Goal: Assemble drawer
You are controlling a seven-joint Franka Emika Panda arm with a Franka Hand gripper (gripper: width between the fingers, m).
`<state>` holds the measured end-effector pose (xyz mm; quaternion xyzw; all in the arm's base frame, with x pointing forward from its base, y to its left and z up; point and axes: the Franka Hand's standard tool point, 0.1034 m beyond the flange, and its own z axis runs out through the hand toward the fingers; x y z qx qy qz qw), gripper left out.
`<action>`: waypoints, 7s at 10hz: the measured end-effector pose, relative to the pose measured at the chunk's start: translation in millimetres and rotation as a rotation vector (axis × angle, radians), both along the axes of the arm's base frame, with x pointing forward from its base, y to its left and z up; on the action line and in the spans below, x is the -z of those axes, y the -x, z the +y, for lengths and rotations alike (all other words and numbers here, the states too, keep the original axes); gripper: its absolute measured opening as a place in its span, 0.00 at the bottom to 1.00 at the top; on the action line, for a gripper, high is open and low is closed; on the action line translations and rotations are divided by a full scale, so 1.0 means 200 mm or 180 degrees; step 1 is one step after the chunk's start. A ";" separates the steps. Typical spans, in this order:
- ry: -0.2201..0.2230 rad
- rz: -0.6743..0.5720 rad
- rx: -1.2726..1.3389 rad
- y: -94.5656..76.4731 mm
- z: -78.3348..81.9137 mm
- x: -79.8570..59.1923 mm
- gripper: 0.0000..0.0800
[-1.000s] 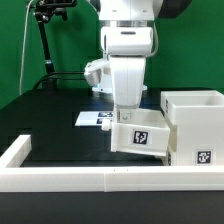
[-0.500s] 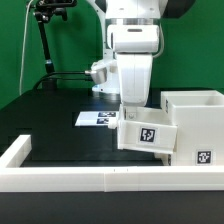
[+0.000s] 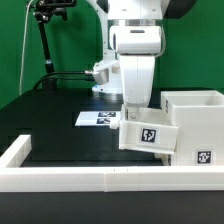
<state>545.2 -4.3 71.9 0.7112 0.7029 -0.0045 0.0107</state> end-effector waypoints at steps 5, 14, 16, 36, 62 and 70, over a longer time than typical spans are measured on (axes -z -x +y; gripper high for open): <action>0.0029 0.0078 -0.0057 0.05 -0.01 0.00 0.06; 0.0007 0.0106 0.0061 0.03 0.05 0.05 0.06; 0.0007 0.0103 0.0078 0.03 0.03 0.05 0.06; 0.0208 0.0244 -0.0119 0.00 -0.32 -0.16 0.81; -0.0541 0.0549 0.1097 0.09 -0.07 -0.03 0.81; -0.0531 0.0575 0.1135 0.14 -0.09 -0.01 0.81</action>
Offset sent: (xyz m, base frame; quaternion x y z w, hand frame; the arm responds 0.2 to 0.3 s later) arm -0.0191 0.0042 0.0063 0.0283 -0.0106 -0.0386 0.9988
